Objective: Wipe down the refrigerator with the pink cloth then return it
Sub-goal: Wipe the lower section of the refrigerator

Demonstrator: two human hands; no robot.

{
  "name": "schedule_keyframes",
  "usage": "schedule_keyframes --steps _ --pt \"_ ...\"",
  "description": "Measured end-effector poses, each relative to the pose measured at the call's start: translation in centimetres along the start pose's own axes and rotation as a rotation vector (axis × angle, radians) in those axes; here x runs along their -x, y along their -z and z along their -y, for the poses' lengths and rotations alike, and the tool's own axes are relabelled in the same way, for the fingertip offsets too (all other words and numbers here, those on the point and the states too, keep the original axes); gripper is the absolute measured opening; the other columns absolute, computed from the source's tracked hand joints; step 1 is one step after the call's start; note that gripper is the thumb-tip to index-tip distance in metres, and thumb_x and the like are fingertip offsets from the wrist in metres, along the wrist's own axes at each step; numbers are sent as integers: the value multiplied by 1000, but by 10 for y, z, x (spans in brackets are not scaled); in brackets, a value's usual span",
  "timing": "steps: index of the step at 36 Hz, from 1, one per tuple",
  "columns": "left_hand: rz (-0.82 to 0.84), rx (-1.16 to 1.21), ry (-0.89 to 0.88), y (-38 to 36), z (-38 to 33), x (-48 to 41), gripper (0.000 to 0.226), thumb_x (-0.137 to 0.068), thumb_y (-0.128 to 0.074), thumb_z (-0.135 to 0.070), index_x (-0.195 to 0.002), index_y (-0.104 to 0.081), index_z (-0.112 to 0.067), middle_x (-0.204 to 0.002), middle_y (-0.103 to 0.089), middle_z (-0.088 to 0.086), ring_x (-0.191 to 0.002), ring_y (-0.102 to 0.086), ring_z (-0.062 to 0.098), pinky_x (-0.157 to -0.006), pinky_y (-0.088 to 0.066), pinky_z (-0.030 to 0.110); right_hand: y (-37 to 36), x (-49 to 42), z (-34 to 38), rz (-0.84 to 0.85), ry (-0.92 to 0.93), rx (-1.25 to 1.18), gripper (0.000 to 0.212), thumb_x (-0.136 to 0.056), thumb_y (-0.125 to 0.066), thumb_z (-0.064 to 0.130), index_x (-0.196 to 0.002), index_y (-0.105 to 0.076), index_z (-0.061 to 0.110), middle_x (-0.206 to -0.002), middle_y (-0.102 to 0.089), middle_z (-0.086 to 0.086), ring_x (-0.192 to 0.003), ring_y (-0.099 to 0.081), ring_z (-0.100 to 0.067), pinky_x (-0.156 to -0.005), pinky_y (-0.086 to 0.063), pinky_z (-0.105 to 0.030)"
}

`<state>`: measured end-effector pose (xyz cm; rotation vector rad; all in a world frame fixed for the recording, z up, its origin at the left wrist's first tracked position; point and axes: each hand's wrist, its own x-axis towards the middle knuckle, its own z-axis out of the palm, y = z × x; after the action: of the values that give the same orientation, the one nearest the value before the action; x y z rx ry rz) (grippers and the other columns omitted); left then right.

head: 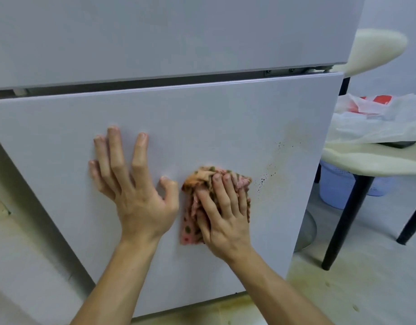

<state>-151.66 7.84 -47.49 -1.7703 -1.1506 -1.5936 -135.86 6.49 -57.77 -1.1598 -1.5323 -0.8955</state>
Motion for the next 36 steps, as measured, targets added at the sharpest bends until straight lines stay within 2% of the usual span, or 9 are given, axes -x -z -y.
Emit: schedule_keyframes --steps 3,6,11,15,18,22,25,32,36 --pt "13 -3 2 2 2 4 83 -75 -65 -16 -154 -42 -8 -168 -22 26 -157 -14 46 -125 -10 67 4 -13 -6 -1 -3 34 55 -111 -45 33 -163 -28 30 -175 -10 2 -161 -15 -18 -132 -8 -45" --pt "34 -2 -11 2 1 6 85 -76 -65 -18 -156 -40 -7 -168 -20 27 -158 -13 45 -126 -8 67 13 -50 -6 -67 -94 15 49 -113 -37 31 -161 -31 26 -170 -24 -5 -161 -11 -16 -131 -6 -48" --pt "26 24 10 -1 -9 -3 89 -72 -63 -16 -156 -36 -4 -169 -21 25 -159 -14 44 -127 -5 63 32 -119 -17 -222 -268 -77 48 -113 -32 27 -158 -37 9 -166 -33 -21 -157 -26 -35 -129 -10 -57" --pt "14 34 -8 -3 -19 -10 88 -73 -65 -16 -156 -39 -5 -169 -23 25 -158 -15 45 -127 -6 63 24 -119 -4 -329 -360 -84 45 -113 -30 21 -155 -37 9 -165 -33 -21 -156 -29 -35 -128 -18 -59" --pt "22 38 -20 -5 -26 -10 84 -77 -65 -18 -157 -42 -9 -169 -23 24 -158 -15 46 -127 -6 62 11 -80 5 -263 -307 -77 51 -109 -39 19 -159 -33 14 -169 -25 -13 -160 -18 -26 -128 -16 -57" --pt "39 37 -14 -7 -32 -8 83 -79 -67 -18 -157 -42 -12 -169 -21 25 -158 -14 47 -127 -4 62 3 3 -17 -58 -62 6 51 -110 -41 28 -160 -35 25 -175 -12 -1 -161 -18 -21 -131 -11 -49" --pt "55 29 -18 -6 -31 -9 82 -80 -66 -19 -158 -41 -11 -169 -20 26 -158 -13 47 -127 -4 64 8 33 -34 25 17 43 50 -110 -41 31 -159 -32 29 -176 -10 3 -161 -16 -18 -132 -9 -44" --pt "87 28 -17 -4 -32 -8 84 -81 -65 -21 -160 -38 -11 -171 -16 25 -159 -10 47 -127 -3 64 14 18 -37 40 -25 45 61 -109 -44 25 -166 -21 30 -176 -8 5 -161 -14 -17 -132 -7 -46" --pt "97 17 -12 -3 -32 -6 84 -82 -63 -21 -161 -36 -11 -171 -15 25 -159 -9 48 -127 -3 64 26 -40 -43 -80 -155 29 54 -111 -35 23 -163 -25 27 -172 -19 -3 -162 -8 -16 -131 -2 -49"
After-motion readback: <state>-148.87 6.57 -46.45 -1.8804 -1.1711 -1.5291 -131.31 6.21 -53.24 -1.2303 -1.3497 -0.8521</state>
